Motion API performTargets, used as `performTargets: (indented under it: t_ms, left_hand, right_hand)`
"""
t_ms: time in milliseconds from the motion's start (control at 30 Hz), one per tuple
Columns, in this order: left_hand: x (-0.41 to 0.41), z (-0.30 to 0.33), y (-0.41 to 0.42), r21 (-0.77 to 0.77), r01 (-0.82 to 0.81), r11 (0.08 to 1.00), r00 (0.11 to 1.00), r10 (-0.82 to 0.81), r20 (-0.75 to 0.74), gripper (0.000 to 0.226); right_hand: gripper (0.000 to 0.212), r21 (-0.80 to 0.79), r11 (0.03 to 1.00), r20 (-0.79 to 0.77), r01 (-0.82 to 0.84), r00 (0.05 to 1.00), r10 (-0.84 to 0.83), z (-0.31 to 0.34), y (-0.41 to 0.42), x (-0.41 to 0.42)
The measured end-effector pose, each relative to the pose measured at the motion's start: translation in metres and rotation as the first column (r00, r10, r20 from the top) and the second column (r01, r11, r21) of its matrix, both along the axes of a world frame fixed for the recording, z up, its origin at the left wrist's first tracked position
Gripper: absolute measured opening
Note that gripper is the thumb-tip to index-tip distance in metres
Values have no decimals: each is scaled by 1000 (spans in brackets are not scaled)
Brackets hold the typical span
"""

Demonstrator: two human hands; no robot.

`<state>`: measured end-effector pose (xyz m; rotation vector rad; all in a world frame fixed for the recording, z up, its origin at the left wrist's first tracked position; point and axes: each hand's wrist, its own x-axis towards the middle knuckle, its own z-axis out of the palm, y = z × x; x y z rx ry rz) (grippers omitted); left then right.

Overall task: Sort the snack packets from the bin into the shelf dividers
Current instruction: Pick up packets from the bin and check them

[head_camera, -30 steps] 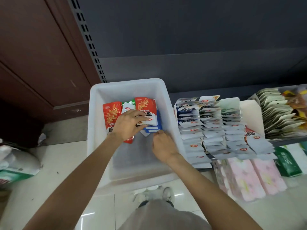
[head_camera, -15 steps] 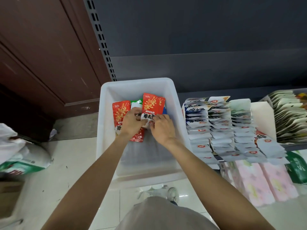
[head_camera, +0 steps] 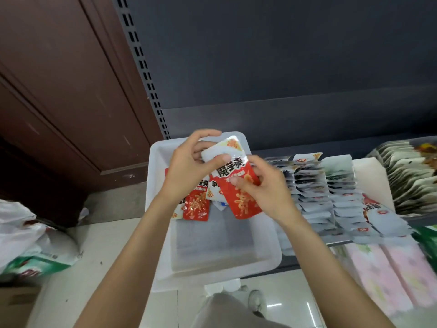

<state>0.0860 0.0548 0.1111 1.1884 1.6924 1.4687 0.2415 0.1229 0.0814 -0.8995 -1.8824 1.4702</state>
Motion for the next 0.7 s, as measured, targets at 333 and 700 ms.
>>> performTargets:
  t_ms: [333, 700]
  left_hand:
    - [146, -10, 78, -29, 442, 897, 880, -439, -182, 17]
    - [281, -64, 175, 55, 380, 923, 663, -230, -713, 9]
  right_hand:
    - [30, -458, 844, -424, 280, 765, -484, 26, 26, 154]
    - [8, 707, 628, 177, 325, 779, -602, -14, 88, 332]
